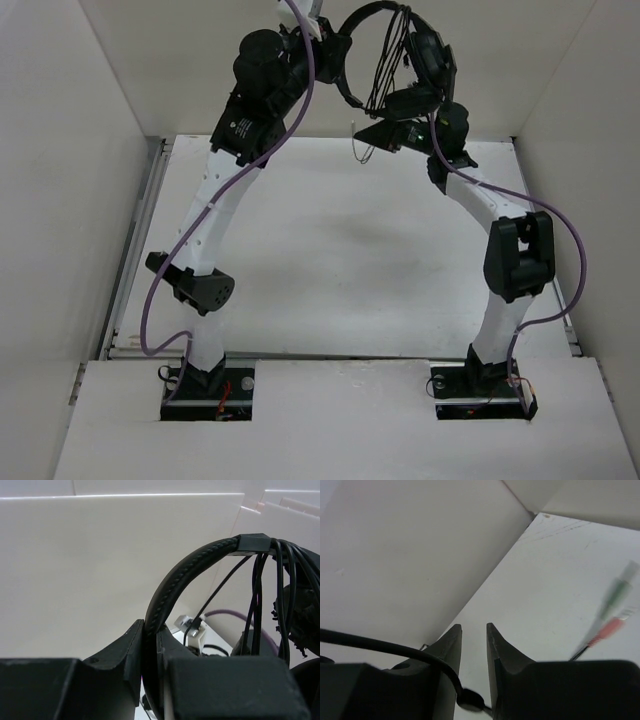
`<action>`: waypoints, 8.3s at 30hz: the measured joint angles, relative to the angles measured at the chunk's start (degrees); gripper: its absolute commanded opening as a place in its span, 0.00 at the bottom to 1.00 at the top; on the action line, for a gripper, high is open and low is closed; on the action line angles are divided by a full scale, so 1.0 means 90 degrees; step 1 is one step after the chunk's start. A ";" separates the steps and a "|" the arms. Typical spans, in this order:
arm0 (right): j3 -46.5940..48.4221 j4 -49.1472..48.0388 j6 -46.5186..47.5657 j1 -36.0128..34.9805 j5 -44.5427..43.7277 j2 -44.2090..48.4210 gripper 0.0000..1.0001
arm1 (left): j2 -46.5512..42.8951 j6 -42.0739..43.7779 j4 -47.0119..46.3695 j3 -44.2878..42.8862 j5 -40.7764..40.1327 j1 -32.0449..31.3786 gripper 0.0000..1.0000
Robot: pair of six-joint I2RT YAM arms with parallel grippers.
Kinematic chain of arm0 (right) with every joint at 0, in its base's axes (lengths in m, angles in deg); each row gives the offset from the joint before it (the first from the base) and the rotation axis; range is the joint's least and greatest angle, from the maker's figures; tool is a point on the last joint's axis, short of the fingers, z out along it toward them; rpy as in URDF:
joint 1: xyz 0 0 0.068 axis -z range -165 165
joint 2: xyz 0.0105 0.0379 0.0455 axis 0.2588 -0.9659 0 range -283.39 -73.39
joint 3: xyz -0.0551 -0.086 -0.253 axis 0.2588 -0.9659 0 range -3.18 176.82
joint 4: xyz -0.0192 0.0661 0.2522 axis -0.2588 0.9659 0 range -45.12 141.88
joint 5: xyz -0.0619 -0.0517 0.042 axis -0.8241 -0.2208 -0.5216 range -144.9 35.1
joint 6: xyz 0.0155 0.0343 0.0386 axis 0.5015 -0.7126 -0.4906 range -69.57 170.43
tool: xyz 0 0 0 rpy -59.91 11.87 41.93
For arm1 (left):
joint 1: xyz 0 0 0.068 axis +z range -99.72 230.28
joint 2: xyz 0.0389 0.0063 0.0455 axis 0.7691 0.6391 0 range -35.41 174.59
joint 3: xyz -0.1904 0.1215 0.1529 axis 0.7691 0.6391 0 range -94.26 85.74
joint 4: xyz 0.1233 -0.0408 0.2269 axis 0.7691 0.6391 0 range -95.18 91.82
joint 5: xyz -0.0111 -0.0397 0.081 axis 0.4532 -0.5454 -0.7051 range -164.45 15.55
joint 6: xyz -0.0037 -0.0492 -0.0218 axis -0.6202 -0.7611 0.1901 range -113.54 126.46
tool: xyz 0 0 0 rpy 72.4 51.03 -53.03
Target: Wrap the headphones
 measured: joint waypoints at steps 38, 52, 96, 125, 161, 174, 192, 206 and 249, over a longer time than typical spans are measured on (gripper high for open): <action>-0.0872 -0.0682 -0.0398 -0.1200 0.0325 -0.0138 0.07 | 0.0515 0.0656 -0.0862 -0.1069 -0.1489 0.1022 0.02; 0.0036 0.2693 0.3211 -0.2038 -0.0716 0.0177 0.00 | 0.0823 0.1209 -0.1382 -0.0945 -0.2276 0.1149 0.02; 0.2659 0.5525 1.0622 -0.2635 -0.5705 0.0976 0.00 | 0.0979 0.1897 -0.2283 0.1518 -0.3113 0.1205 0.02; 0.3468 0.5646 1.0892 -0.2645 -0.5775 0.0991 0.00 | 0.0925 0.1836 -0.2322 0.1858 -0.3232 0.1411 0.02; 0.3725 0.4163 1.1941 -0.1479 -0.6229 0.0219 0.00 | -0.1639 0.1418 -0.1596 0.5093 -0.0427 0.0214 0.00; 0.3296 0.4238 1.1281 -0.1270 -0.5782 0.0085 0.02 | -0.1807 0.1161 -0.1183 0.5098 0.0238 0.0153 0.00; 0.2970 0.4452 1.0360 -0.0724 -0.5379 0.0151 0.43 | -0.1744 0.0437 -0.0843 0.5102 0.0508 0.0605 0.00; 0.3089 0.5132 0.9117 -0.0338 -0.4141 0.0199 0.43 | -0.0690 -0.0002 -0.0488 0.5085 0.0656 0.0959 0.00; 0.1197 0.4347 0.7286 0.0126 -0.3810 0.0731 0.49 | 0.1411 -0.0459 -0.0731 0.4777 0.0015 0.0974 0.00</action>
